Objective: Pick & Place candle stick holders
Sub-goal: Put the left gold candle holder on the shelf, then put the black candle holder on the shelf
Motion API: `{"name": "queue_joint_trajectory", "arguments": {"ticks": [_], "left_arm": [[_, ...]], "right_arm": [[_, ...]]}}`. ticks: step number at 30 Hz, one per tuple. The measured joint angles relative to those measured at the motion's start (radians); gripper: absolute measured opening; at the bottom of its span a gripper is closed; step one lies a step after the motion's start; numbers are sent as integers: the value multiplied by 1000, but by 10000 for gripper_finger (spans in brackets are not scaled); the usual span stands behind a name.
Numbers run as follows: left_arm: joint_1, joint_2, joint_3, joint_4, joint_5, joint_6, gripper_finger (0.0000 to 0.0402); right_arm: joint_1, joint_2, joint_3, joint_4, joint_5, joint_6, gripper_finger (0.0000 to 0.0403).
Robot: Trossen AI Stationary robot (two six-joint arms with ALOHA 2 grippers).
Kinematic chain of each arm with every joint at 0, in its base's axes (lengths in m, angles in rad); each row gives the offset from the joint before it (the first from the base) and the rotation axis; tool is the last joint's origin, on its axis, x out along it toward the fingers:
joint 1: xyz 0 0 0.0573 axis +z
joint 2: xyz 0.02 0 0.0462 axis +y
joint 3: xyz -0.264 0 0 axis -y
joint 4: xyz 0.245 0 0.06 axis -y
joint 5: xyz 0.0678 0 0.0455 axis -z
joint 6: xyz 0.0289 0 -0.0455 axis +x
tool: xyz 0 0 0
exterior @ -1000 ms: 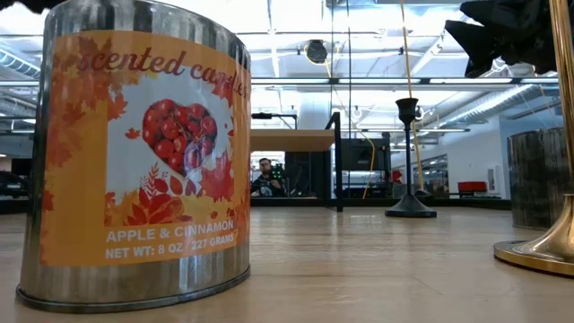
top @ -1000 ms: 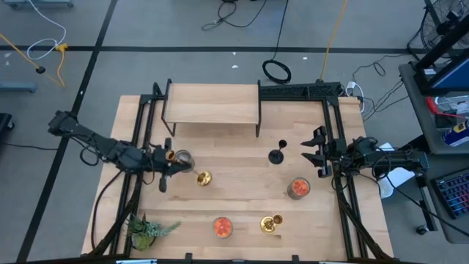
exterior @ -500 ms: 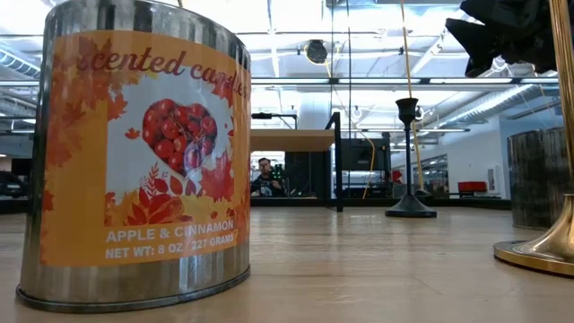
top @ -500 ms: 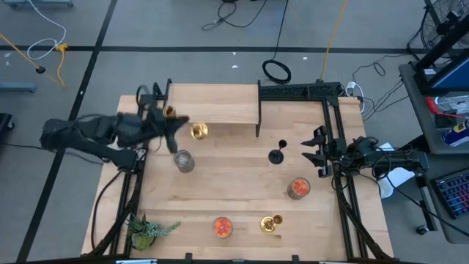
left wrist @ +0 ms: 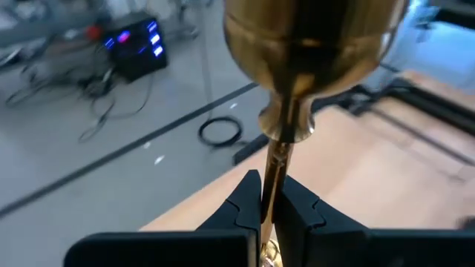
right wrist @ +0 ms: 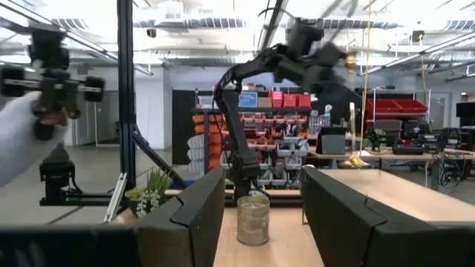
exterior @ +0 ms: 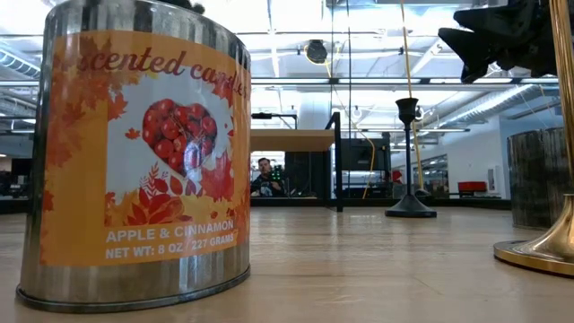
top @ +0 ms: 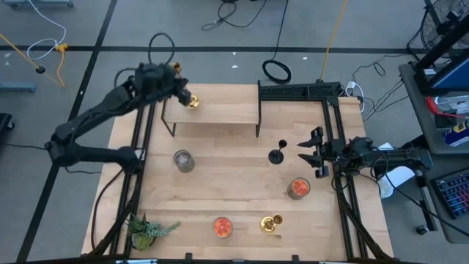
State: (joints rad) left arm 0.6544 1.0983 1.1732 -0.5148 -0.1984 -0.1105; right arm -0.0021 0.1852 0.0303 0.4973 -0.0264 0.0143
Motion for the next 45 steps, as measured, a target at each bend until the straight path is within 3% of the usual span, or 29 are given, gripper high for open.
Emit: {"name": "queue_joint_trajectory", "arguments": {"ticks": [10,17,25,37,45], "left_arm": [[189,84,0,4,65,27,15],[218,94,0,38,68,29,34],[217,94,0,37,68,63,22],[216,93,0,38,67,55,124],[208,73,0,-16,67,85,165]], "right_arm": [[0,43,0,-1,-1,0,171],[0,67,0,-1,-1,11,171],[0,80,0,-1,-1,8,171],[0,80,0,0,-1,8,171],[0,80,0,0,-2,24,171]]}}
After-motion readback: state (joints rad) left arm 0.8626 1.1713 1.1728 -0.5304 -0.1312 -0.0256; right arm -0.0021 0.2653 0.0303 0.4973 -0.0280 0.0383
